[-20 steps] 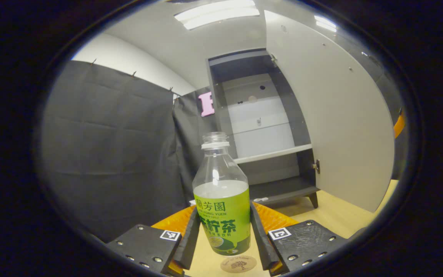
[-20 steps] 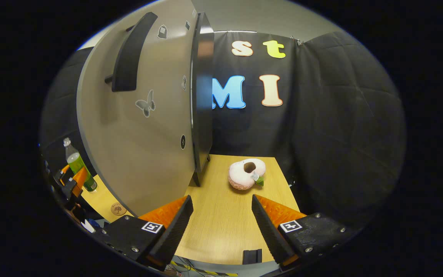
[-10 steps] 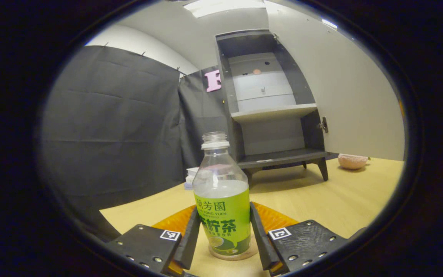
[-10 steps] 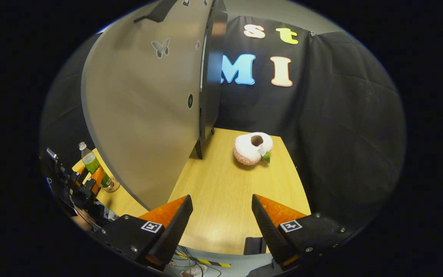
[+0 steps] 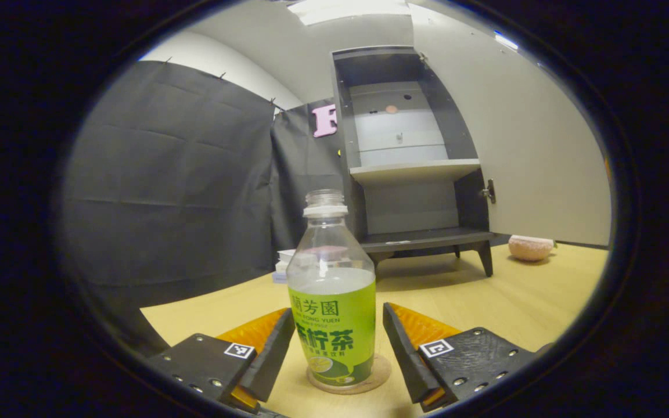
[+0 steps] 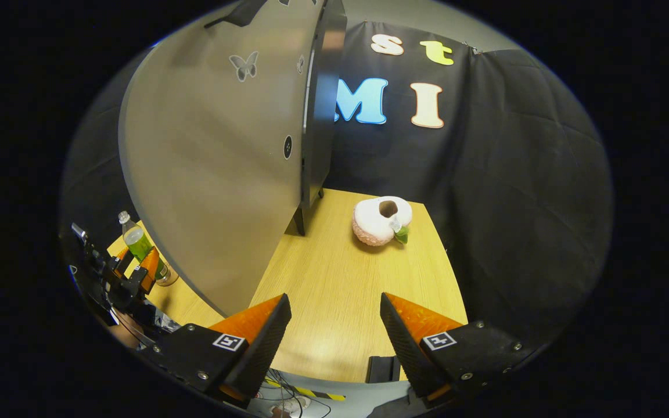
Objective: Open the cabinet door with the right hand, grasp the bottle in the cabinet with the left hand and place it on the coaster, then close the cabinet door with the right hand.
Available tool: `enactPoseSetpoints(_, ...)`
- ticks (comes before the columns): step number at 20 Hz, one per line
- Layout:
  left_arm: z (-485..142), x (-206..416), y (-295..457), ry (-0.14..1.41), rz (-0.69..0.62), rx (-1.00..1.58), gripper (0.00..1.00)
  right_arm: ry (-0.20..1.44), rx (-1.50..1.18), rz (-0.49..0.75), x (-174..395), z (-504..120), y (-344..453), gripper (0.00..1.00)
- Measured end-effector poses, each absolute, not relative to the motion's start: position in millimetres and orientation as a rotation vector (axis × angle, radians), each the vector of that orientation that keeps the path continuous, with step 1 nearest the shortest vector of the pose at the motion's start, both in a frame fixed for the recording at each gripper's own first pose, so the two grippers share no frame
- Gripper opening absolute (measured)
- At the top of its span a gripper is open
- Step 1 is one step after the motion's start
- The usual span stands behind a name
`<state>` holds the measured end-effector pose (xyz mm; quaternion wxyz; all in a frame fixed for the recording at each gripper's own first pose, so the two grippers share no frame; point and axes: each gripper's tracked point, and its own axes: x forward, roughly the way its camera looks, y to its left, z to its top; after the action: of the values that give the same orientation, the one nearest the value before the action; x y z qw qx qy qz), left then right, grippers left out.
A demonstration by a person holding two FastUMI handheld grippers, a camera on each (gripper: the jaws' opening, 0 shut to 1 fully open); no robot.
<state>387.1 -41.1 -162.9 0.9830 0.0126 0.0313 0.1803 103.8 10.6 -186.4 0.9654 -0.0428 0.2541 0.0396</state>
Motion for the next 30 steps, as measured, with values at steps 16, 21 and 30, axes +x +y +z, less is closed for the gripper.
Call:
enactPoseSetpoints(16, -16, 383, -43, -0.062, 0.260, -0.022, 0.87, 0.457, 0.019, 0.074, 107, -159, 16, 0.95)
enactPoseSetpoints(21, 66, 374, -44, -0.071, 0.272, -0.013, 0.87, 0.380, 0.068, 0.069, 117, -122, 5, 0.95)
enactPoseSetpoints(30, 172, 381, -67, 0.014, 0.230, 0.047, 0.87, 0.085, -0.045, 0.087, 118, 11, 4, 0.96)
